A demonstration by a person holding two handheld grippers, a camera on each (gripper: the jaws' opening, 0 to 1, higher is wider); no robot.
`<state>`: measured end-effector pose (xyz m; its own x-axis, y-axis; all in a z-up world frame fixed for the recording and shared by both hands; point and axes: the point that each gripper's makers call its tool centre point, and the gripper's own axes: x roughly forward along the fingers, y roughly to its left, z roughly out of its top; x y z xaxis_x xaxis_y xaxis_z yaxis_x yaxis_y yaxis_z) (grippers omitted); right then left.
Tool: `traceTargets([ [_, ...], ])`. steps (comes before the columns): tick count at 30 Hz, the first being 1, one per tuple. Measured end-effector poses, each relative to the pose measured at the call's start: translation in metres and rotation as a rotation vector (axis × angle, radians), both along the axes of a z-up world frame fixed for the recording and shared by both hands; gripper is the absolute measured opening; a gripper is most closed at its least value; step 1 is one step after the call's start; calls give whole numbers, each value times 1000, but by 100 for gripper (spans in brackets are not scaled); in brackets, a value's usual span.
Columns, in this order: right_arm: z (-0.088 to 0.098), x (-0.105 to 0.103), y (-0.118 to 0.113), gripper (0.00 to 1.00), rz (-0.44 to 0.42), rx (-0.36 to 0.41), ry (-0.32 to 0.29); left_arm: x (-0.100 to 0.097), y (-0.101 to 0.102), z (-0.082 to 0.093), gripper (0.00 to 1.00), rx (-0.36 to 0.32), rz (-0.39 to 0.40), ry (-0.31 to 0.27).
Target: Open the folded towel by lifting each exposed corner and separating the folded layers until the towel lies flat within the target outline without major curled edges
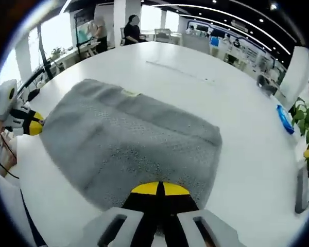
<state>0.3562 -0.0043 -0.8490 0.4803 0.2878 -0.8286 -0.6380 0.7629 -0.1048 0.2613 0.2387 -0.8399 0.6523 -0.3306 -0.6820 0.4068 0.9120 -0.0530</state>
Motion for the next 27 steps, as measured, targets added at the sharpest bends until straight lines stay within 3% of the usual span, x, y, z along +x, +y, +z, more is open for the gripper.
traceTargets([
  [7,0,2,1,0,-22,-74,0,-7,-7,1,4,42,-102,-39],
  [13,0,4,0,0,-41,-123,-6,-13,-12,1,4,56,-182,-4],
  [25,-1,11,-2,0,-23,-131,-4,-32,-28,0,4,38,-223,-11],
  [27,-1,13,-2,0,-24,-129,-4,-36,-33,0,4,40,-235,-33],
])
